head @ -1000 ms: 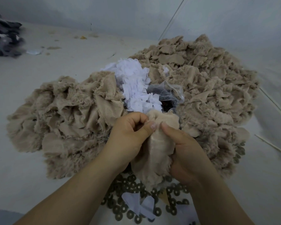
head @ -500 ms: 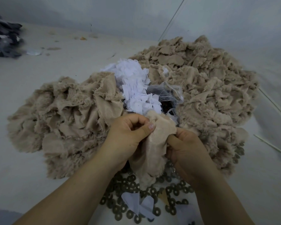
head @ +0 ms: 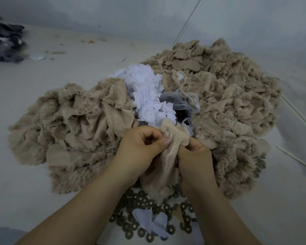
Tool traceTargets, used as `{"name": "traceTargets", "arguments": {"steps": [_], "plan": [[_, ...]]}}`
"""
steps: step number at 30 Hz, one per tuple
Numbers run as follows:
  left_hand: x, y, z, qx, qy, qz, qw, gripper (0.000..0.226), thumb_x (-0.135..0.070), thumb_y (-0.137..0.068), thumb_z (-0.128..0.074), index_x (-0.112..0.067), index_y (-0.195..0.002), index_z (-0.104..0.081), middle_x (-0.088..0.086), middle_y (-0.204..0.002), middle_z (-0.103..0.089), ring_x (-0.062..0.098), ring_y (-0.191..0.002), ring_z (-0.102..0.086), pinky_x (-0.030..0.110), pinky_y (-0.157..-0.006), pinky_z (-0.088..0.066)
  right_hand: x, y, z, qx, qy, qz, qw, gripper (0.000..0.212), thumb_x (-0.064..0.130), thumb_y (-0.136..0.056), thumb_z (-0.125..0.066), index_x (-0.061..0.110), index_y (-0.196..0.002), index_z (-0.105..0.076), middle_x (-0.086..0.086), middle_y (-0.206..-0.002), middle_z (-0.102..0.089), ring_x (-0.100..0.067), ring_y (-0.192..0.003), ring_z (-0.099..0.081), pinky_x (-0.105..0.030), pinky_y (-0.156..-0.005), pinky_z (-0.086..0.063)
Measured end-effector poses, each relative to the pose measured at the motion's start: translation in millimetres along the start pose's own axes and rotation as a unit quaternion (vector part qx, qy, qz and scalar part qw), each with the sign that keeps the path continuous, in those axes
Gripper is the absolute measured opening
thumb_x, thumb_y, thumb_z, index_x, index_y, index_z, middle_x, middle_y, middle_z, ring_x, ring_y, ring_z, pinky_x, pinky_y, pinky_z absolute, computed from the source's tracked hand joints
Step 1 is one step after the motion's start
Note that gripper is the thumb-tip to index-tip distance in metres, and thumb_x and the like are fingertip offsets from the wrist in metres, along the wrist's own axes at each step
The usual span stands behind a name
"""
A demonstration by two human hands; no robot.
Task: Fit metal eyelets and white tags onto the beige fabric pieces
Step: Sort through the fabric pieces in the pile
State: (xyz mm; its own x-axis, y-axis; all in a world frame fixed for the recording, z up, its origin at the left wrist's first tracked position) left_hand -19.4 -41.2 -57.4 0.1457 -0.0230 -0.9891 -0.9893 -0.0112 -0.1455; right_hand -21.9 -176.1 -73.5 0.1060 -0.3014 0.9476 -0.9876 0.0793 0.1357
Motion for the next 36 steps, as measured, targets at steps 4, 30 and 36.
{"name": "traceTargets", "arguments": {"steps": [4, 30, 36], "plan": [[0.9, 1.3, 1.5, -0.021, -0.015, -0.005, 1.0, 0.015, -0.012, -0.083, -0.075, -0.018, -0.069, -0.072, 0.02, -0.073, -0.067, 0.018, -0.063, -0.059, 0.032, -0.061, -0.051, 4.7, 2.3, 0.5, -0.012, 0.052, 0.043, 0.998, 0.024, -0.004, -0.087, -0.067, 0.015, -0.079, -0.08, -0.02, -0.081, -0.075, -0.035, -0.075, -0.065, -0.058, -0.075, -0.056], [-5.1, 1.8, -3.7, -0.02, 0.026, 0.031, 0.999, 0.021, -0.009, -0.085, -0.072, -0.019, -0.067, -0.074, 0.003, -0.065, -0.068, 0.012, -0.061, -0.061, 0.023, -0.057, -0.051, -0.3, 3.3, 1.7, 0.082, -0.137, -0.096, 0.982, 0.031, 0.016, -0.084, -0.068, 0.004, -0.112, -0.073, -0.019, -0.114, -0.072, -0.031, -0.108, -0.069, -0.044, -0.096, -0.054], [-8.5, 2.6, -6.9, -0.044, -0.009, 0.01, 0.999, 0.022, -0.005, -0.091, -0.066, -0.01, -0.07, -0.068, 0.015, -0.066, -0.064, 0.018, -0.061, -0.057, 0.031, -0.056, -0.051, 2.4, 5.5, 0.2, 0.061, -0.143, -0.07, 0.985, 0.033, 0.017, -0.082, -0.069, 0.002, -0.112, -0.073, -0.019, -0.11, -0.073, -0.032, -0.105, -0.071, -0.042, -0.089, -0.058]]}}
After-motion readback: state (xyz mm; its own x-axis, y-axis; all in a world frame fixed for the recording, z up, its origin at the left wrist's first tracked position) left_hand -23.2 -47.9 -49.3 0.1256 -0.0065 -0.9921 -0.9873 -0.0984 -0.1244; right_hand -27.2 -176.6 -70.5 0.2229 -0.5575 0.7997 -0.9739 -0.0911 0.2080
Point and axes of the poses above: each hand's wrist, its own y-axis away from the middle knuckle, its own z-axis out of the back of the hand, x = y × z, the point moved 3 cm from there along -y, towards the middle knuckle
